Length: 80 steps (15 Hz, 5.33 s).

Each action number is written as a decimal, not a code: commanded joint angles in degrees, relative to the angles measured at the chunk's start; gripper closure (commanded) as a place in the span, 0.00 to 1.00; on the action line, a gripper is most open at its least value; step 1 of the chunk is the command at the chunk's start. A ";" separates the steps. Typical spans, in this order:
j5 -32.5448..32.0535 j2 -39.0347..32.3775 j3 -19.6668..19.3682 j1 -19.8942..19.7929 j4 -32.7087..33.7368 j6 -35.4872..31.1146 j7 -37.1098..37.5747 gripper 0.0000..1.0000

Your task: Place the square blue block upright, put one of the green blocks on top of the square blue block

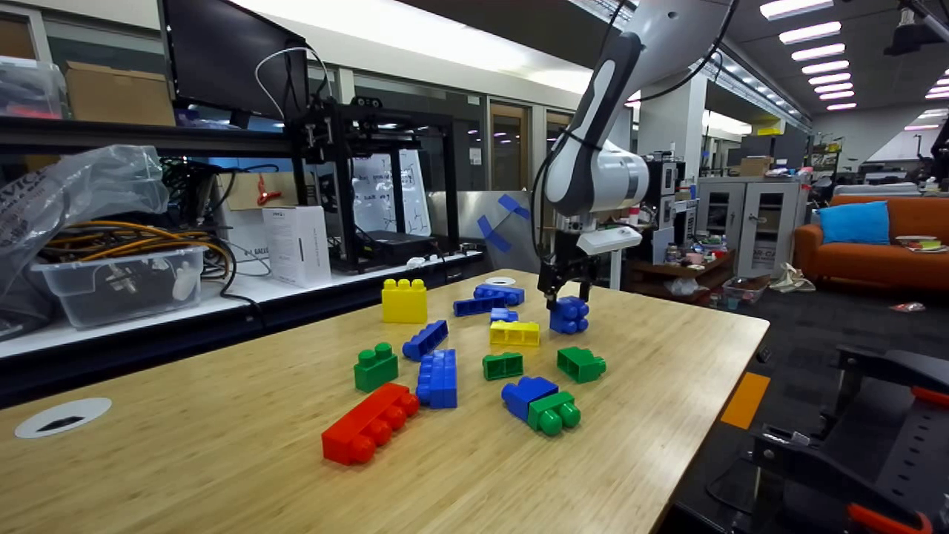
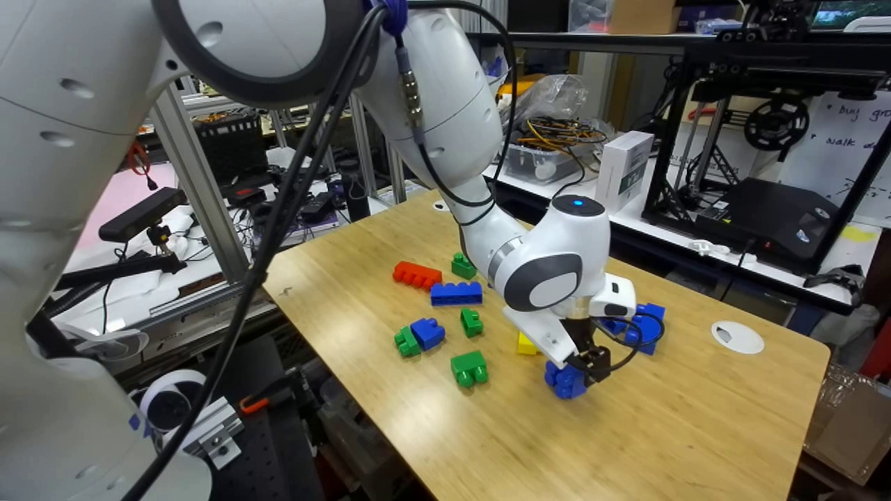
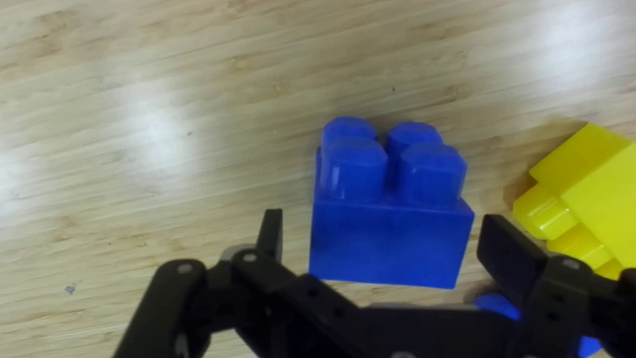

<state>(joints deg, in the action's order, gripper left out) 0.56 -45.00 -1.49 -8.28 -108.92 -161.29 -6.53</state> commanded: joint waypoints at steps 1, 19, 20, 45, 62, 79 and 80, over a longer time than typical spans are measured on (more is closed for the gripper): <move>-0.27 -1.03 0.60 -1.15 1.68 1.11 -0.97 0.00; 5.98 10.74 3.57 -3.98 8.48 31.33 -2.71 0.55; 7.91 11.52 3.23 -3.73 10.34 36.39 -1.22 0.55; 32.27 -16.96 -0.80 -8.65 51.27 74.08 33.77 0.55; 31.24 -22.87 -2.34 -7.28 45.62 68.62 30.89 0.55; 33.09 -26.99 1.53 -9.23 46.91 69.22 24.55 0.55; 33.06 -27.28 1.68 -9.48 47.22 69.42 24.06 0.55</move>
<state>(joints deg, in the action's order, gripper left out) 32.92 -70.66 -1.13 -16.26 -63.54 -92.36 19.54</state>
